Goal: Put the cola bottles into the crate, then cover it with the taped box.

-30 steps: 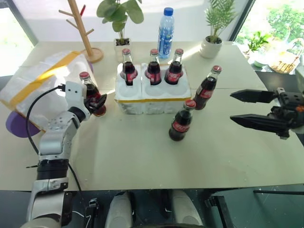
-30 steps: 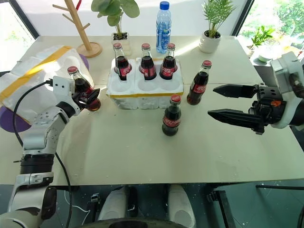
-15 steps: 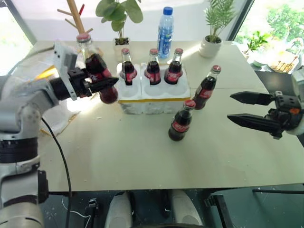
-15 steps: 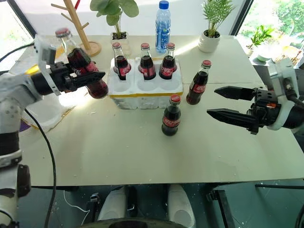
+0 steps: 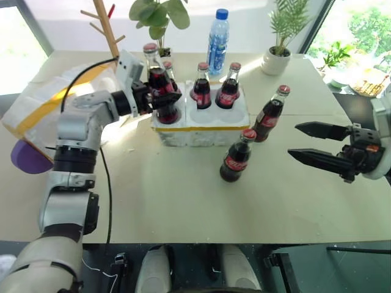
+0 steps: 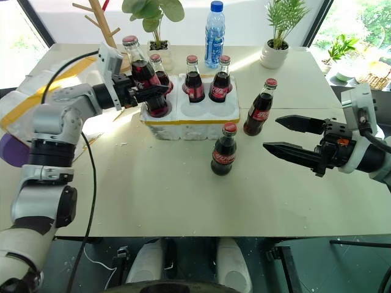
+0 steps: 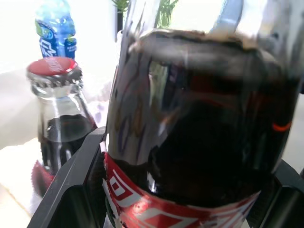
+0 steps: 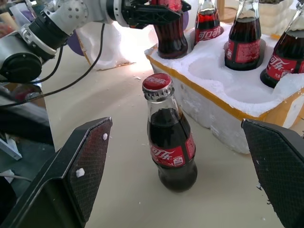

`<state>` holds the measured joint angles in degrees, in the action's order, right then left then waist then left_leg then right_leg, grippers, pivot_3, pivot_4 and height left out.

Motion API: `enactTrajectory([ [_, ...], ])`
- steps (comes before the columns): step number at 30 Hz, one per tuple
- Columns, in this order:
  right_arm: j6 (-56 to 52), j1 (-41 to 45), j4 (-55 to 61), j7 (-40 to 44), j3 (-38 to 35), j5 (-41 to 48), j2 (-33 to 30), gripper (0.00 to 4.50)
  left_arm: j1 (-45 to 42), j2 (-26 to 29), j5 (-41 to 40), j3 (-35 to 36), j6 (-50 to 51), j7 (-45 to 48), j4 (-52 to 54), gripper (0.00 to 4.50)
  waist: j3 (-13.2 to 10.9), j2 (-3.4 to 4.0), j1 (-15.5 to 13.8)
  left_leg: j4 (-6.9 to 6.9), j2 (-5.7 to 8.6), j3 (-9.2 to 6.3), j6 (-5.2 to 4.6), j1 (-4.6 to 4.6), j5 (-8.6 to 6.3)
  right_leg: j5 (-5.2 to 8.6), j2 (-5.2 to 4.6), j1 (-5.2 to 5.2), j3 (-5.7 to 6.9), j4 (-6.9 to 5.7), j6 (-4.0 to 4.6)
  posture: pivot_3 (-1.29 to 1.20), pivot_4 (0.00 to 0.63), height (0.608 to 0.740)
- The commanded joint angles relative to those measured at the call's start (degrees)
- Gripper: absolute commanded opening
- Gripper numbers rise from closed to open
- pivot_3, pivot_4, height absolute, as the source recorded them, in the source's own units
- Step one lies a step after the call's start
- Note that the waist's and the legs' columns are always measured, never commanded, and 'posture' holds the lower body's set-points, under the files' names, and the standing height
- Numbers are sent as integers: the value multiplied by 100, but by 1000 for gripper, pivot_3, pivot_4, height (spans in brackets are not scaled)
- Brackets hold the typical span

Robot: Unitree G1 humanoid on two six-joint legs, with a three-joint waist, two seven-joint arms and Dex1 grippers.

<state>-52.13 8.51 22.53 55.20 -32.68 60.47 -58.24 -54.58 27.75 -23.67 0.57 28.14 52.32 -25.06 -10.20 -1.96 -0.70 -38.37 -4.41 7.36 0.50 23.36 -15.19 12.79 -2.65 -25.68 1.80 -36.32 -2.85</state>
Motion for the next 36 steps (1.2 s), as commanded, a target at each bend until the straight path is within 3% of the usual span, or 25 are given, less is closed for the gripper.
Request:
enactTrajectory([
  [1, 83, -18, 189, -118, -182, 112, 59, 4500, -267, -68, 285, -20, -494, -32, -116, 2848, 0, 0, 5, 0, 0, 0, 0, -1, 0, 0, 0, 0, 0, -1, 0, 0, 150, 740],
  [7, 150, 91, 177, -256, -127, 76, 76, 4500, -166, -214, 863, -290, -882, -157, -541, 2848, 0, 0, 1, 0, 0, -2, 0, -2, 0, -2, 0, 0, 0, -4, -1, 0, 150, 740],
  [8, 164, 125, 161, -275, -117, 71, 71, 4500, -165, -250, 911, -295, -908, -178, -594, 3863, 0, 0, 0, 0, 0, -1, 0, -2, 0, -1, -1, 0, 0, -4, -1, 0, 150, 740],
  [10, 208, 210, 128, -303, -70, 32, 69, 4500, -137, -304, 1008, -331, -1003, -201, -665, 4475, 1, 1, 1, 0, 0, -2, 0, -2, 0, -2, -1, 1, 0, -3, -1, 0, 150, 740],
  [16, 340, 449, 2, -293, 213, -195, 24, 4500, 23, -310, 934, -203, -844, -186, -268, 4475, 1, 2, 11, -2, 0, -3, 0, -5, 0, -2, -1, 2, -1, -7, -1, 0, 150, 740],
  [19, 428, 508, -36, -311, 283, -331, 17, 4500, 173, -37, 525, 69, -370, 40, 602, 4475, 1, 2, 19, -2, 0, -3, 0, -4, 0, -2, 0, 2, -1, -8, -2, 0, 150, 740],
  [26, 838, 223, 44, -382, 677, -1001, 216, 4500, 379, 1324, -1206, 931, 1747, 777, 2769, 4475, 4, 6, 65, -1, -6, -3, 1, -7, 0, -1, 2, 2, -2, -10, -2, 0, 150, 740],
  [29, 920, -61, 153, -361, 810, -1103, 360, 4500, 972, 2126, -1947, 1066, 2391, 1492, 3618, 4475, 8, 14, 106, 0, -6, -1, 1, -14, 0, 1, 1, 8, -2, -10, -5, 0, 150, 740],
  [33, 1009, -240, 293, -459, 1067, -1230, 583, 4500, 1991, 2716, -1948, 928, 2356, 1726, 4403, 4475, 9, 14, 127, -1, -2, -1, 2, -21, 1, 2, -4, 16, -1, -11, -5, 0, 150, 740],
  [36, 1042, -241, 411, -633, 1400, -1358, 800, 4500, 2490, 2737, -1855, 825, 2156, 1581, 4738, 4475, 8, 13, 126, 1, -3, -2, 3, -38, 0, 4, -3, 31, -1, -9, -2, 0, 150, 740],
])
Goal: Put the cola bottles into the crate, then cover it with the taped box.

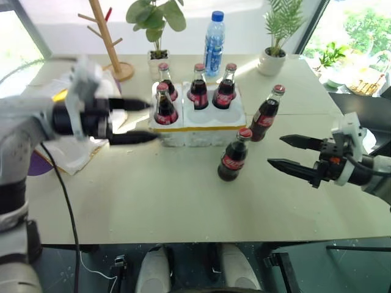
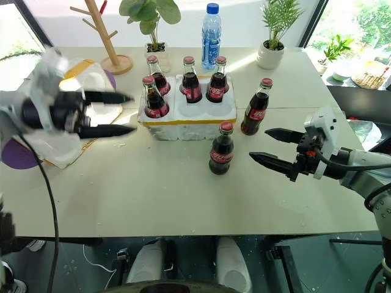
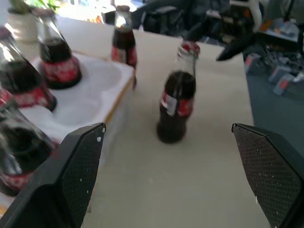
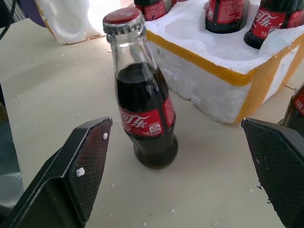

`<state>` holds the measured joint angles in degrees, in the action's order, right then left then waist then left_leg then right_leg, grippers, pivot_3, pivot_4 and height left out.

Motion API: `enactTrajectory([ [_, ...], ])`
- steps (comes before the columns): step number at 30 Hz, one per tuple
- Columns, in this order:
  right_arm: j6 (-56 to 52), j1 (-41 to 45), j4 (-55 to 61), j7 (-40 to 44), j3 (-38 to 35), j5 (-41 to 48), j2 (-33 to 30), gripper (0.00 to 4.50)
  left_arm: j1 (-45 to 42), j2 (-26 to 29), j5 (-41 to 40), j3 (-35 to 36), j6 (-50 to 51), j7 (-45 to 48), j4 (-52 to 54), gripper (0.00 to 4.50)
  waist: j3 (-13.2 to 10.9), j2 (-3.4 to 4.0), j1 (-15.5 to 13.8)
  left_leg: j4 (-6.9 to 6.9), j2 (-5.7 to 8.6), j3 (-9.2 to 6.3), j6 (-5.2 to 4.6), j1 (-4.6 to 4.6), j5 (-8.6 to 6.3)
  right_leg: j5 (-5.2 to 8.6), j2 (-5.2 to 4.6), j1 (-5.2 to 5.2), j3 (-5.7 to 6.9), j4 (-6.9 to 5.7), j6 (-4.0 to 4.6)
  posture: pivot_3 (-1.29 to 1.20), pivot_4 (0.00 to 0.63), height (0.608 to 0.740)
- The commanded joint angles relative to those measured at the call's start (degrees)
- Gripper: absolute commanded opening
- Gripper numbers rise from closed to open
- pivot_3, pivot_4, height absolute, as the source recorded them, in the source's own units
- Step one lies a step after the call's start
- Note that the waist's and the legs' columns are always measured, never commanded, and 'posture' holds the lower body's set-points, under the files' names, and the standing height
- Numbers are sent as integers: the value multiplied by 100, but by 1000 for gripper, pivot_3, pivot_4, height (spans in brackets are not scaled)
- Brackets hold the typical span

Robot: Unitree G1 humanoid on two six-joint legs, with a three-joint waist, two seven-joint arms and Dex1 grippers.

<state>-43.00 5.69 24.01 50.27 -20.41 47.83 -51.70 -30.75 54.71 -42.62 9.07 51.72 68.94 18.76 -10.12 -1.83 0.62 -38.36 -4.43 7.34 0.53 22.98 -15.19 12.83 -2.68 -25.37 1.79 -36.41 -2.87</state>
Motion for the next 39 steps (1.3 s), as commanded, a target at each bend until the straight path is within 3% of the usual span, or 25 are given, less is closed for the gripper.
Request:
enactTrajectory([
  [1, 144, 35, 286, -208, 326, -178, 231, 4500, 154, -40, 39, -63, -233, -193, 421, 4475, 0, -1, -11, 0, 0, -1, 0, 0, 0, 0, 0, 0, 0, 0, 1, 0, 150, 740],
  [11, 313, 253, 66, -398, 1175, -626, 850, 4500, 267, -258, 30, -251, -371, -589, 604, 4475, 0, 0, 3, 2, 2, -1, -1, 2, 0, -1, 4, -1, -3, 1, 0, 0, 150, 740],
  [21, 525, 1211, -1011, -673, 2009, -1328, 1768, 4500, 271, -269, -20, -303, -419, -745, 668, 4475, 2, -2, -7, 4, 2, 0, -1, 4, 0, -1, 4, -4, -4, 1, 1, 0, 150, 740],
  [24, 505, 1307, -1001, -559, 1948, -1255, 1824, 3693, 300, -263, -26, -254, -415, -828, 675, 4500, 2, -2, -8, 4, 3, 1, -1, 7, 0, -1, 3, -5, -4, 1, 1, 0, 150, 740],
  [26, 335, 1335, -750, -397, 1727, -893, 1754, 2823, 366, -225, -60, -172, -398, -867, 696, 4500, 2, -2, -8, 4, 3, 1, -1, 7, 0, -1, 2, -6, -4, 1, 1, 0, 150, 740],
  [28, 70, 1466, -489, -257, 1459, -429, 1649, 2817, 439, -194, -129, -37, -350, -926, 702, 4500, -1, 1, -1, 4, 2, 1, -1, 9, 0, -1, 3, -8, -4, 1, 1, 0, 150, 740],
  [33, -396, 2730, -621, -413, 1320, 55, 1654, 2817, 614, -169, -255, 343, -286, -1175, 679, 4500, -8, 11, 56, 7, -2, 3, -1, 9, 0, -3, 8, -17, -6, -1, 3, 0, 150, 740],
  [39, 231, 4527, -2393, -928, 2031, -1218, 2344, 2817, 783, -258, -324, 497, -323, -1496, 761, 4500, -7, 13, 17, 12, -3, 2, 0, 7, 0, -2, 12, -21, -7, -7, 9, 0, 150, 740],
])
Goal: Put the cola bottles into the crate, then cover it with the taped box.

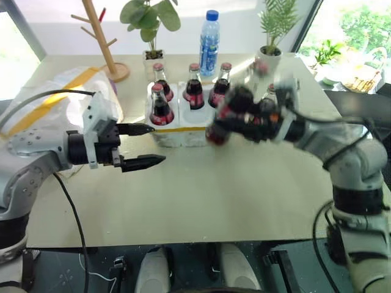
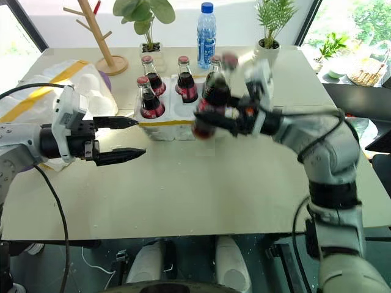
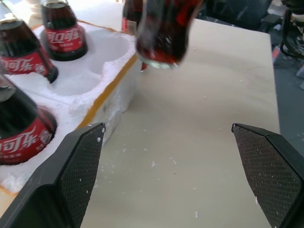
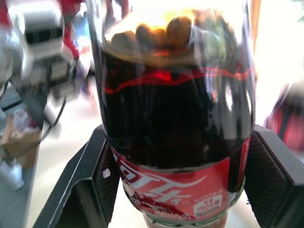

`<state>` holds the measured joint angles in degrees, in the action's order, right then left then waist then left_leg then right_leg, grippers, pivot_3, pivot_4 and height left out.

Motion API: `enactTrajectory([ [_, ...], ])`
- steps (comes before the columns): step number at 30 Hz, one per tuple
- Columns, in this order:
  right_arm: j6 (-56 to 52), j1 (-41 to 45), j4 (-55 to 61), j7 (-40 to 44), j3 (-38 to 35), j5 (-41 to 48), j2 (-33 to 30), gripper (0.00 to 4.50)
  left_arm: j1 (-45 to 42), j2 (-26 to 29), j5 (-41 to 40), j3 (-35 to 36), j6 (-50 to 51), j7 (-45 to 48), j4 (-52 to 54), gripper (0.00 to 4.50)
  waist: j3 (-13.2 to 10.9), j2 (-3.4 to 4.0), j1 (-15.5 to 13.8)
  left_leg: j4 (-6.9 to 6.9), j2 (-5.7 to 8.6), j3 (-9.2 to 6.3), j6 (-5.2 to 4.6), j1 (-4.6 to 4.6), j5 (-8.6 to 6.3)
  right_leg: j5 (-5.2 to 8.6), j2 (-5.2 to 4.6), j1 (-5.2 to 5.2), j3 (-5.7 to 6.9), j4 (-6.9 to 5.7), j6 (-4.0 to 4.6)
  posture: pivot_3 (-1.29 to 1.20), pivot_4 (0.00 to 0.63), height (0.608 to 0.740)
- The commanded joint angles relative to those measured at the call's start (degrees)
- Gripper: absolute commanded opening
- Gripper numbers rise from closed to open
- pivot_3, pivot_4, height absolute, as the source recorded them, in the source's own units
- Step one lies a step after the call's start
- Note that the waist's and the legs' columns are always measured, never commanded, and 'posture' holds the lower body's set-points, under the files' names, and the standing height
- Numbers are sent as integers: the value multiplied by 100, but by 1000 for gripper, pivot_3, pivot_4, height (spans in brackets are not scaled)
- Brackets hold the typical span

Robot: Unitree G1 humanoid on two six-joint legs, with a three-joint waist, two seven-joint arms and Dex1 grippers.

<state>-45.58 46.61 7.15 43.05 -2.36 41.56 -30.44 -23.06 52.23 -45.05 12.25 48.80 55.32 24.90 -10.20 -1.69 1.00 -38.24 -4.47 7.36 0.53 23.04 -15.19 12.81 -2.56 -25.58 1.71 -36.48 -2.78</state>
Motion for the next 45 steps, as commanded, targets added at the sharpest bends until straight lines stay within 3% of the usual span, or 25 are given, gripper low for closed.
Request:
enactTrajectory([
  [1, 718, 618, -1049, -232, 366, -863, 318, 2817, 20, -29, -101, 182, -29, -190, 173, 4500, 1, -2, -38, 0, 0, 0, 0, 3, 0, 0, -2, 0, 1, 2, 0, 0, 150, 740],
  [10, 2090, 1315, -3269, -24, 864, -2101, 1084, 2817, 77, -40, -253, 245, -24, -520, 366, 4500, 1, -2, -22, -2, 13, 5, 0, 44, 0, -6, -18, -35, 1, 7, -9, 0, 150, 740],
  [19, 2348, 1133, -3821, 135, 1108, -2654, 1520, 2817, 57, -67, -245, 115, -71, -608, 393, 4500, 1, -2, -2, -3, 8, 5, 26, 33, 15, -4, -14, -52, -3, -45, -4, 0, 150, 740],
  [21, 2303, 1120, -3901, 64, 1052, -2719, 1577, 3966, -34, -83, -226, 33, -91, -586, 357, 4500, 4, -6, 8, -3, 9, 7, 27, 32, 16, -2, -13, -59, -7, -56, -1, 0, 150, 740],
  [23, 2268, 1086, -3883, 38, 997, -2745, 1603, 4459, -105, -91, -211, -22, -99, -566, 329, 4500, 4, -6, 14, -3, 8, 6, 28, 32, 17, -1, -12, -61, -8, -59, 1, 0, 150, 740],
  [31, 951, 201, -1491, 41, 603, -2284, 920, 4459, -263, -199, -201, -234, -168, -494, 255, 4500, 4, -6, -40, -2, 9, 6, 29, 38, 17, 1, -16, -67, -8, -61, 4, 0, 150, 740],
  [38, -1145, -1295, 1510, -404, -701, -1300, -327, 4459, -566, -535, -46, -647, -322, -390, 27, 4500, 5, -7, -32, -2, 12, 3, 29, 39, 17, 2, -15, -67, -6, -60, 3, 0, 150, 740],
  [42, -1821, -2019, 2152, -997, -1540, -1108, -431, 4459, -839, -740, 96, -898, -432, -329, -188, 4500, 6, -8, -21, 0, 11, -1, 28, 31, 17, 3, -8, -63, -8, -61, 5, 0, 150, 740],
  [45, -1728, -2287, 2057, -1579, -1801, -1357, -296, 4459, -1004, -853, 179, -1038, -491, -256, -301, 4500, 6, -8, -8, -1, 12, 0, 28, 30, 17, 4, -7, -64, -14, -61, 6, 0, 150, 740],
])
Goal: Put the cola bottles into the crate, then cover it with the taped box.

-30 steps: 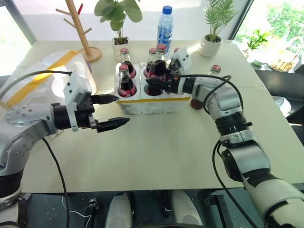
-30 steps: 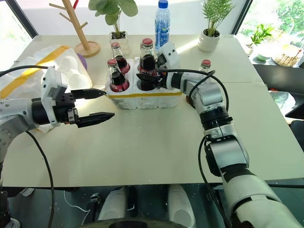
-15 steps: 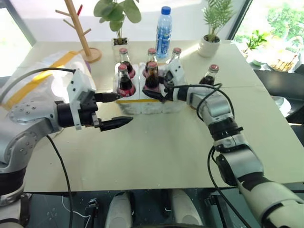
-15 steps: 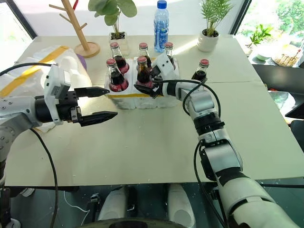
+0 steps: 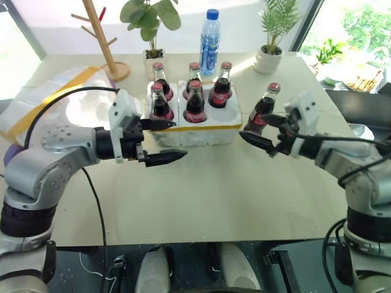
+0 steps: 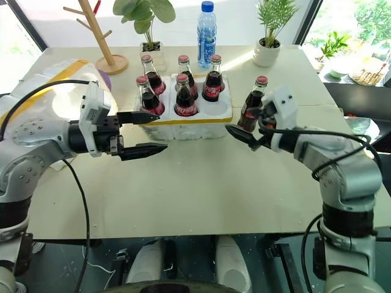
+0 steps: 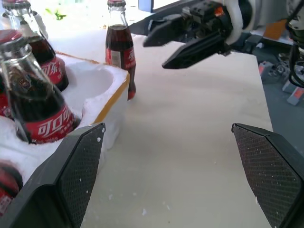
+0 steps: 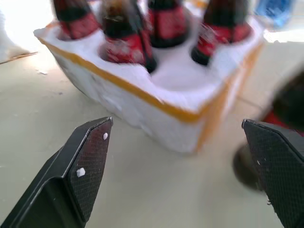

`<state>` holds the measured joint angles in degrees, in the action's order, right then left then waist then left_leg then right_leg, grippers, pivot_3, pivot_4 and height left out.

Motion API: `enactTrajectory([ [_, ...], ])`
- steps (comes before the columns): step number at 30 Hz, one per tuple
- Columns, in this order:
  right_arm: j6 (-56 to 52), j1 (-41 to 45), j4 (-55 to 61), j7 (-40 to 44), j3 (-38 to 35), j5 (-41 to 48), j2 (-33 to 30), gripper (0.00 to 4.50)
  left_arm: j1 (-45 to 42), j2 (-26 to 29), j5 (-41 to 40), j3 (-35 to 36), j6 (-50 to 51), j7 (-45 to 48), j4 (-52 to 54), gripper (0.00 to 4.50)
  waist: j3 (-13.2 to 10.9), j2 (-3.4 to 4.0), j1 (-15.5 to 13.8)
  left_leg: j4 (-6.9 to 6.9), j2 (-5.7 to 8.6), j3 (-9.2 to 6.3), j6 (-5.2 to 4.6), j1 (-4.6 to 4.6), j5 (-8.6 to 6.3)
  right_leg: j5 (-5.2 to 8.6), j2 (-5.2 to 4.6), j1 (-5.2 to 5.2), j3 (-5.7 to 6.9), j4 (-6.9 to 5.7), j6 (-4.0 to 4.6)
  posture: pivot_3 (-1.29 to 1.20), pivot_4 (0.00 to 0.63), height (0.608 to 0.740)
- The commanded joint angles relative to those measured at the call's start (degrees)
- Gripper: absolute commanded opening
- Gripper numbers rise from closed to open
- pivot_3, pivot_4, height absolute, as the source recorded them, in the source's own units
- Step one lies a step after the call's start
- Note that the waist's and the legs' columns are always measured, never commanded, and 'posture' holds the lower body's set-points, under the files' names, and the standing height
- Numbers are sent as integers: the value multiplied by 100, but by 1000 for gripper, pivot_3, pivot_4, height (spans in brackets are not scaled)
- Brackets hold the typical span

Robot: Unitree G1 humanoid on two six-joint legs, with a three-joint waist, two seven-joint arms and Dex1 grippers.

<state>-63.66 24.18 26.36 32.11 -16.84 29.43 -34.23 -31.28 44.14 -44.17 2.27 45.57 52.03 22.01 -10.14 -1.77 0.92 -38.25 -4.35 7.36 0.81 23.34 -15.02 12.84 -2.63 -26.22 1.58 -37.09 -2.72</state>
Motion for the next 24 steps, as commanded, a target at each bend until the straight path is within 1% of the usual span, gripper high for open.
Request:
enactTrajectory([
  [1, 183, -86, 52, -613, -396, -179, 165, 4459, -222, -72, 110, -71, -180, 95, -39, 4500, 0, 0, 0, -1, 1, 0, 0, 0, 0, 0, 0, 0, -1, 1, 0, 0, 150, 740],
  [4, 594, -133, -295, -905, -373, -338, 404, 4459, -305, -129, 159, -148, -202, 149, -92, 4500, 0, 0, 0, 0, 3, -1, 0, 0, 0, 0, 0, 0, -3, 0, -1, 0, 150, 740],
  [8, 1071, 36, -825, -985, -228, -388, 640, 4459, -407, -184, 184, -178, -171, 173, -124, 4500, 0, 0, -9, 0, 3, -3, 0, 2, 0, 1, 0, 0, -2, 1, -1, 0, 150, 740],
  [17, 2427, 846, -2698, -841, 387, -853, 884, 4459, -404, -191, 223, -135, -128, 119, -60, 4500, 0, 0, 5, 1, 4, -4, -1, 3, 0, 1, 0, -1, -3, 2, -1, 0, 150, 740],
  [22, 2969, 1362, -3712, -753, 596, -1031, 993, 4459, -363, -184, 236, -110, -131, 65, -34, 4500, 0, 0, 7, 1, 4, -3, -1, 3, 0, 1, -1, -1, -3, 2, -2, 0, 150, 740],
  [23, 3058, 1426, -3843, -729, 617, -1059, 988, 3971, -362, -180, 243, -100, -133, 47, -39, 4500, 0, 0, 6, 1, 4, -3, -1, 3, 1, 1, -1, -1, -3, 2, -2, 0, 150, 740],
  [24, 3128, 1471, -3910, -684, 643, -1089, 959, 3673, -358, -172, 252, -83, -139, 25, -46, 4500, 0, 1, 3, 1, 4, -3, -1, 3, 1, 1, -1, -1, -3, 2, -2, 0, 150, 740],
])
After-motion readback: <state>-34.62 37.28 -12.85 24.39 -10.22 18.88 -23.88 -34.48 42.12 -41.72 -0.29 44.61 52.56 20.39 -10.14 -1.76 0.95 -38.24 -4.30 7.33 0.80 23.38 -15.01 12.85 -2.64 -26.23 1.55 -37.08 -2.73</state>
